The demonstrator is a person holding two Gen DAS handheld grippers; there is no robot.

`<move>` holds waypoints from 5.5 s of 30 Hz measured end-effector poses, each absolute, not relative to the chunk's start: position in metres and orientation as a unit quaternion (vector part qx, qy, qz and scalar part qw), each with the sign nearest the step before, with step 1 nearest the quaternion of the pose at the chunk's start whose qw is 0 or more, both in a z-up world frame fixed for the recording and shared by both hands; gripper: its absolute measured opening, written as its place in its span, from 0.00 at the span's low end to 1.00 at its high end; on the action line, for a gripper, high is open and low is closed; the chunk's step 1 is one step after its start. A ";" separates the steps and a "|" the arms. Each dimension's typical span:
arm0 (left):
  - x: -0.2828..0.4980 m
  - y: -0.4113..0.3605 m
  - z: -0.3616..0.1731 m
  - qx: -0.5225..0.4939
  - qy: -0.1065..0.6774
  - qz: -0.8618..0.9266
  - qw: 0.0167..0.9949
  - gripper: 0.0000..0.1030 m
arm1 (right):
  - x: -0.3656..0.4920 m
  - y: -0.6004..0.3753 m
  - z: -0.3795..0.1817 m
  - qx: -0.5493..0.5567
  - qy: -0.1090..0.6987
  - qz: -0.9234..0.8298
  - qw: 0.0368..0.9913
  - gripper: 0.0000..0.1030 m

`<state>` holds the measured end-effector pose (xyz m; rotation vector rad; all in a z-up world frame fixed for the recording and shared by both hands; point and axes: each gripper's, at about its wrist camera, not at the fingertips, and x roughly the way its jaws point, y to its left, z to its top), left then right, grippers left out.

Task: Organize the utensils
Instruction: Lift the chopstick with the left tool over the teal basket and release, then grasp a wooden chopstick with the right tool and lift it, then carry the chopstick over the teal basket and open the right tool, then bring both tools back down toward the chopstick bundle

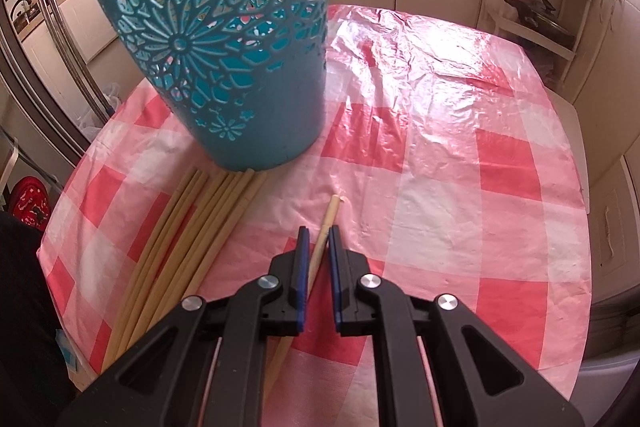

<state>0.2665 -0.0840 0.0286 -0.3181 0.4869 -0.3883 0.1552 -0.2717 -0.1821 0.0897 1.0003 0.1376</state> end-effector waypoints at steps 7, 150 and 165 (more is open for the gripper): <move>0.308 -0.119 0.026 -0.160 0.189 -0.140 0.959 0.05 | 0.154 -0.270 -0.182 0.036 0.475 0.070 0.877 0.12; 0.259 -0.002 -0.117 -0.030 0.363 0.000 0.931 0.93 | 0.141 -0.221 -0.176 0.072 0.436 0.006 0.897 0.32; 0.230 -0.081 -0.193 0.078 0.501 -0.136 0.851 0.93 | 0.139 -0.239 -0.172 -0.006 0.492 0.045 0.869 0.19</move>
